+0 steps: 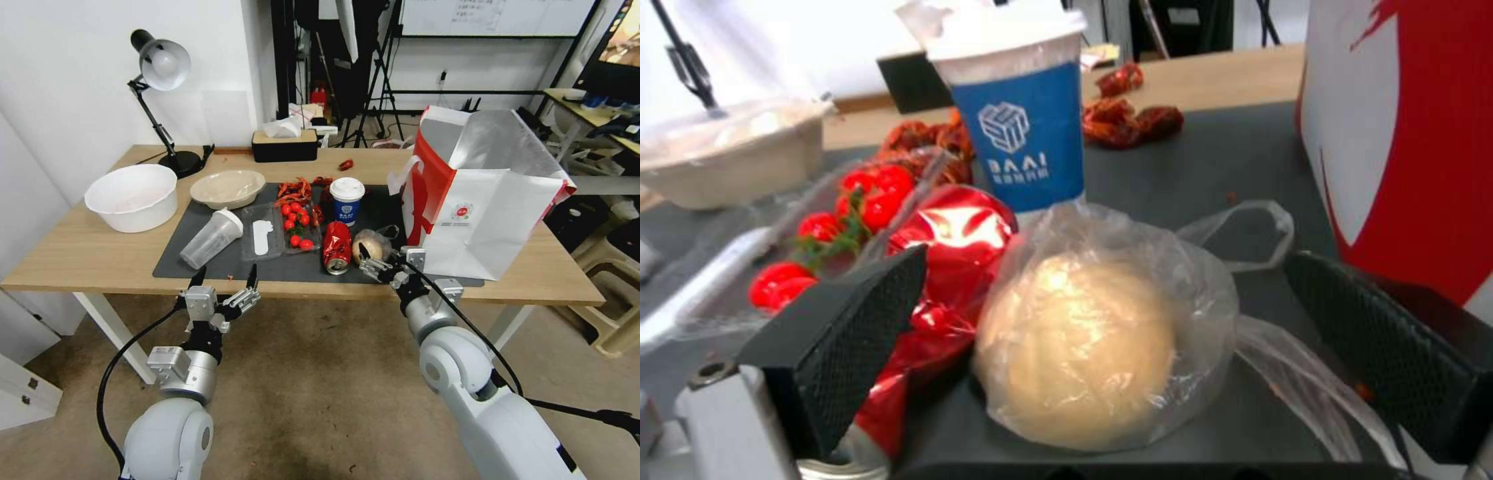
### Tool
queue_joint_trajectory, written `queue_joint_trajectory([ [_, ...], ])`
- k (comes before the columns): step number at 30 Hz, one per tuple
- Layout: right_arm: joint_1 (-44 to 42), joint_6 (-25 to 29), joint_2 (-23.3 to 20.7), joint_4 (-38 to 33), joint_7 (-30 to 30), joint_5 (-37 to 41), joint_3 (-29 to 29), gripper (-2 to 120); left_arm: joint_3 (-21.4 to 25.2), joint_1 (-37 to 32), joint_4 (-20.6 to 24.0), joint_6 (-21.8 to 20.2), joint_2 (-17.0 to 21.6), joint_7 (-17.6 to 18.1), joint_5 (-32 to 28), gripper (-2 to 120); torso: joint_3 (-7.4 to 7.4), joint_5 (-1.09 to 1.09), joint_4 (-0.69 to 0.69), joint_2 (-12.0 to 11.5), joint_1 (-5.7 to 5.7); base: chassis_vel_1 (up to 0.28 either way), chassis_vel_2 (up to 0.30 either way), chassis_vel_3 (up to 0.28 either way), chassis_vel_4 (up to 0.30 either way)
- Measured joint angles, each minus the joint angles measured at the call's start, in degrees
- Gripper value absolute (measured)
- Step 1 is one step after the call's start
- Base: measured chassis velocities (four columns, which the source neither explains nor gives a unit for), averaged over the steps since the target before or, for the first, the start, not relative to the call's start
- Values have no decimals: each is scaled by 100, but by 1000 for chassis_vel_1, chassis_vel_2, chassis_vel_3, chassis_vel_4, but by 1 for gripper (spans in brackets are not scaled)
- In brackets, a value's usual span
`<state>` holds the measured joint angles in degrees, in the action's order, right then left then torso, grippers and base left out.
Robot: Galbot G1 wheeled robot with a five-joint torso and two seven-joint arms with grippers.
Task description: Pick up the trash from the table and place it into the takeout bag.
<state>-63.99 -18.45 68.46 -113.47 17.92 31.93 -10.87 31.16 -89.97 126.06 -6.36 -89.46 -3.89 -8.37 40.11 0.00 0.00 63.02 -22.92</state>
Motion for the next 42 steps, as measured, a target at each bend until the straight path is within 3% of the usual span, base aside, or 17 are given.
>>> queue_joint_trajectory([
  [15, 520, -499, -130, 277, 453, 601, 288, 98, 20, -14, -72, 100, 14, 13, 13, 100, 0, 0, 0, 0, 0, 0, 0, 0, 0],
  [42, 702, -1137, -125, 315, 688, 643, 507, 10, 29, -49, -212, 369, -4, 38, 106, 100, 0, 0, 0, 0, 0, 0, 0, 0, 0],
])
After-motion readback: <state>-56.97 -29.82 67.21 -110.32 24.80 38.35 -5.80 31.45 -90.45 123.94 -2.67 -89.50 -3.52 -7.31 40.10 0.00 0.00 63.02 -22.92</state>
